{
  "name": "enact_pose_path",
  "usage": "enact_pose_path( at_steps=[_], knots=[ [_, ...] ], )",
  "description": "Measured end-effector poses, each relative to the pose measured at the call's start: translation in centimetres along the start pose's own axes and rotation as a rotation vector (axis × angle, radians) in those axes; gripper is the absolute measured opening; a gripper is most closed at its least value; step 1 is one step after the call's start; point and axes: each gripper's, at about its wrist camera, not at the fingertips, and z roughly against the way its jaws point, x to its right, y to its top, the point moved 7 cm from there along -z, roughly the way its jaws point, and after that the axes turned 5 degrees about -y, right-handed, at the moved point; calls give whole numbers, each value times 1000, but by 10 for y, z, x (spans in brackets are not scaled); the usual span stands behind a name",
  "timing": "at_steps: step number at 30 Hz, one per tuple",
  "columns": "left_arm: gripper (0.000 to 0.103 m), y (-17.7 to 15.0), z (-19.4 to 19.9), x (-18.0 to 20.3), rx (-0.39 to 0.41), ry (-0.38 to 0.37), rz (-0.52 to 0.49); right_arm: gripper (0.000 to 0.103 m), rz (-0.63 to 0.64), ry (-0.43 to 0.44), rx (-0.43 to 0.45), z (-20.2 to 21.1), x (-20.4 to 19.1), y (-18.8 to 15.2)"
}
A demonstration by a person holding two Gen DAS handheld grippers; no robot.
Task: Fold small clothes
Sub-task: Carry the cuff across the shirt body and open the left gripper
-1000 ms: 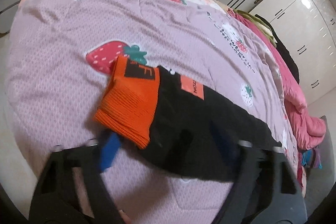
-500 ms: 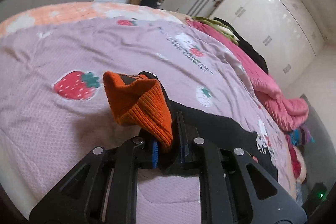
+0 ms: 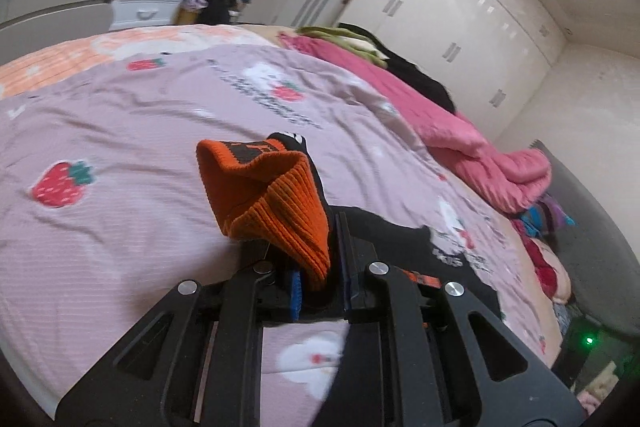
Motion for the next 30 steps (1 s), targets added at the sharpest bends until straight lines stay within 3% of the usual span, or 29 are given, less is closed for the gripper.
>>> enact_pose_path(
  at_steps=[12, 30],
  knots=[
    [7, 4, -26, 73, -19, -118, -114, 99, -73, -24, 22, 9, 27, 8],
    [7, -30, -72, 166, -158, -296, -260, 99, -274, -132, 78, 36, 120, 21]
  ],
)
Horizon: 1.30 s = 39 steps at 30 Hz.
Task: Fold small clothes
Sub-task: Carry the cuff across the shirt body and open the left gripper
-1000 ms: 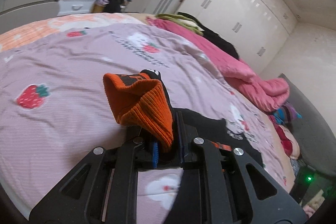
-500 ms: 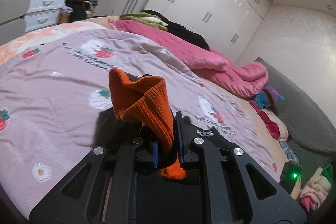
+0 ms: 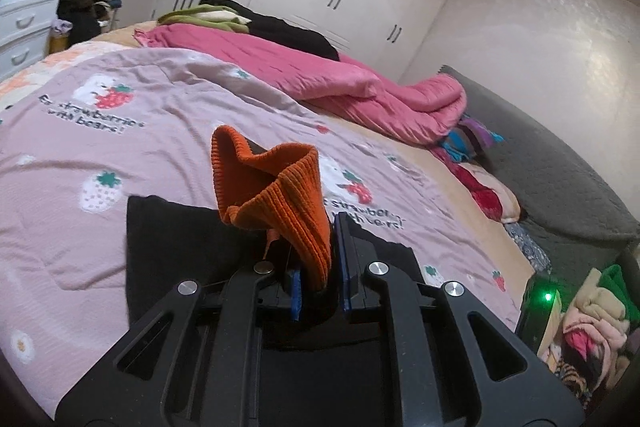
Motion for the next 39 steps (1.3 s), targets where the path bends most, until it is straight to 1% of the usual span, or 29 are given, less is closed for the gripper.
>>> enact_pose_path(
  at_steps=[3, 9, 14, 22, 26, 28, 29, 30, 31, 32, 34, 36, 39],
  knots=[
    [7, -13, -12, 4, -29, -16, -3, 99, -36, -22, 10, 4, 14, 5],
    [7, -44, -42, 10, -134, -56, -31, 99, -123, -49, 26, 9, 43, 14],
    [7, -69, -65, 14, -216, -57, -65, 99, -189, -63, 14, 7, 62, 15],
    [8, -110, -87, 30, -330, -76, -135, 99, -268, -76, 1, 7, 86, 13],
    [16, -126, -94, 39, -377, -89, -165, 99, -283, -80, 3, 9, 92, 14],
    [23, -131, -95, 43, -391, -102, -183, 99, -288, -80, 2, 9, 95, 14],
    [29, -132, -95, 44, -394, -107, -188, 99, -289, -79, 0, 9, 95, 14],
    [35, -133, -94, 47, -396, -109, -201, 99, -289, -79, -2, 10, 96, 14],
    [38, -133, -93, 49, -392, -103, -215, 99, -288, -78, -6, 9, 95, 14],
    [43, -133, -92, 50, -392, -102, -225, 99, -286, -76, -10, 9, 95, 13],
    [49, -133, -89, 53, -391, -107, -246, 99, -277, -71, -22, 8, 92, 12],
    [54, -130, -84, 54, -387, -116, -252, 99, -261, -63, -35, 6, 87, 10],
    [60, -121, -78, 50, -363, -94, -265, 99, -214, -40, -68, 2, 72, 5]
  ],
)
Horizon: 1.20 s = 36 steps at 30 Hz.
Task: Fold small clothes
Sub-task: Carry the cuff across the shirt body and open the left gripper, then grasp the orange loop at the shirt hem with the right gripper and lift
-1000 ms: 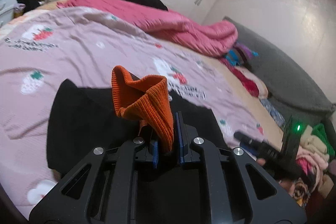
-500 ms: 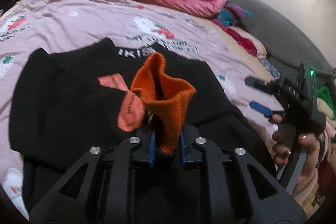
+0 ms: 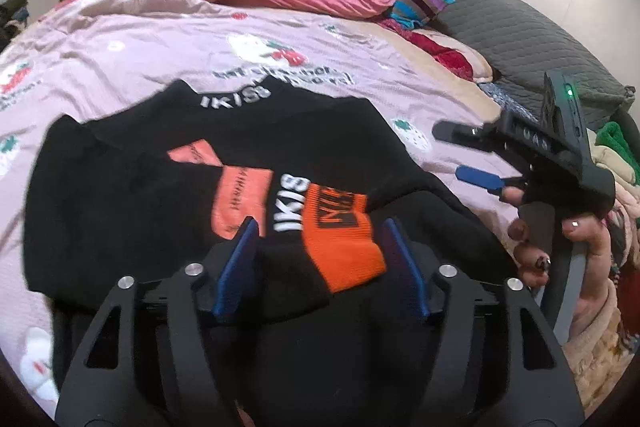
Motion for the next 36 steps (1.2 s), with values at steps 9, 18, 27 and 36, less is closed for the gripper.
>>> enact_pose_path(
  at_steps=[9, 18, 27, 36],
  knots=[
    [86, 22, 33, -69, 58, 174, 104, 95, 166, 99, -176, -29, -63, -53],
    [94, 30, 61, -121, 108, 279, 200, 31, 189, 48, -188, -48, -77, -80],
    [94, 34, 89, -160, 164, 349, 299, 7, 396, 92, 12, -14, -125, -57],
    [94, 40, 106, -181, 201, 379, 344, 6, 506, 172, 133, 17, -174, 0]
  ],
)
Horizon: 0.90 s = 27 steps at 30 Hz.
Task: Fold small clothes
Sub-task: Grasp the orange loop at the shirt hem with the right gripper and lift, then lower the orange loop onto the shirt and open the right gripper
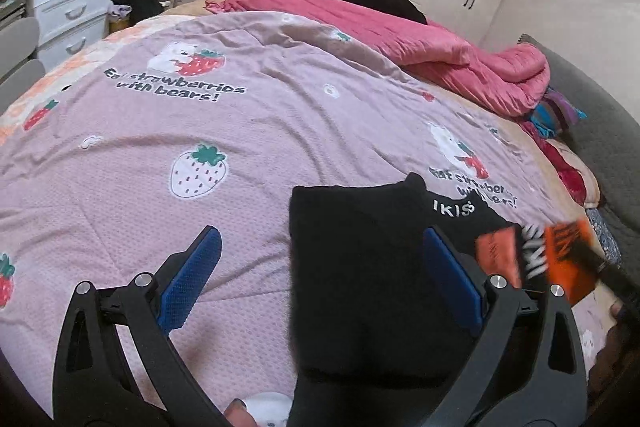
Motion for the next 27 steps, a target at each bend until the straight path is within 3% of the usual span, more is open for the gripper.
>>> enact_pose_path(
  at_steps=[3, 7, 17, 27],
  knots=[
    [94, 2, -4, 0, -1, 11, -4, 6, 64, -60, 70, 5, 5, 15],
    [94, 2, -11, 3, -10, 11, -11, 6, 38, -109, 87, 1, 29, 11],
    [94, -12, -26, 18, -49, -9, -48, 6, -80, -188, 25, -17, 85, -23],
    [93, -29, -38, 42, -83, -38, -117, 6, -106, -229, -3, -18, 100, -33]
  ],
)
